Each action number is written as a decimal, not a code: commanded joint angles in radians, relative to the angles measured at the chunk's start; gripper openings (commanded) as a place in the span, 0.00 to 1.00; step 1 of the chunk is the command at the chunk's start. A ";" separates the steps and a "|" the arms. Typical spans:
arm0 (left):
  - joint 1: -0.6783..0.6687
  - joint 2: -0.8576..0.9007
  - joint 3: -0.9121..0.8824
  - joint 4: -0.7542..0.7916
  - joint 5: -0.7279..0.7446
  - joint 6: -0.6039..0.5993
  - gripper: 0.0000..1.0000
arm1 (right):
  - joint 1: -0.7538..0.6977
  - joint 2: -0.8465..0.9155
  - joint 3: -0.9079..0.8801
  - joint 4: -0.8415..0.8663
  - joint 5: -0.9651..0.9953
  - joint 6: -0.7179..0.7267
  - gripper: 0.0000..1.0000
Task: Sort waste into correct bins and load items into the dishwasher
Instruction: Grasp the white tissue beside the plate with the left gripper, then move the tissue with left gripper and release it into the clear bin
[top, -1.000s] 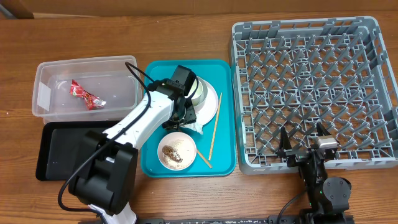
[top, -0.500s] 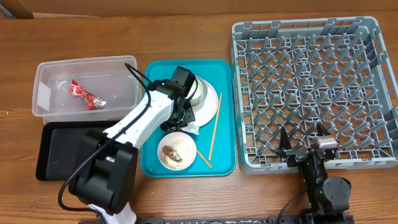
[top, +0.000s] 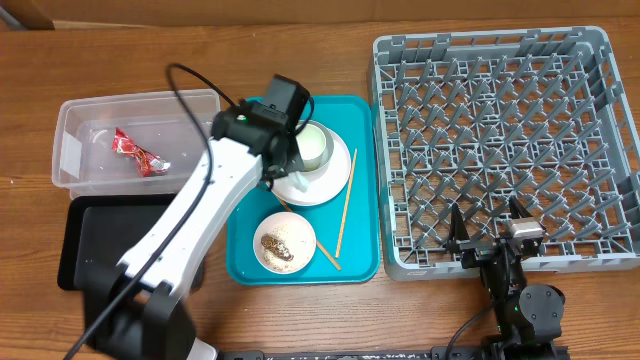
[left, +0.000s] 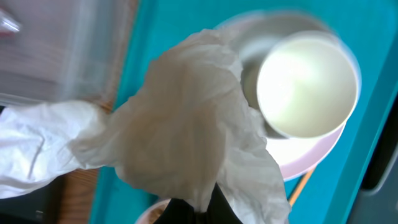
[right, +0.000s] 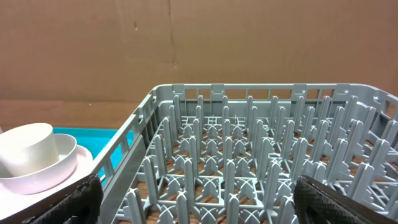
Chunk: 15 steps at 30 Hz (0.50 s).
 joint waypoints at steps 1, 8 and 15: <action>0.039 -0.061 0.025 -0.006 -0.193 0.022 0.04 | -0.003 -0.009 -0.011 0.006 0.002 -0.004 1.00; 0.208 -0.073 0.025 0.040 -0.220 0.019 0.04 | -0.003 -0.009 -0.011 0.006 0.002 -0.004 1.00; 0.396 -0.048 0.024 0.077 -0.154 0.019 0.04 | -0.003 -0.009 -0.011 0.006 0.002 -0.004 1.00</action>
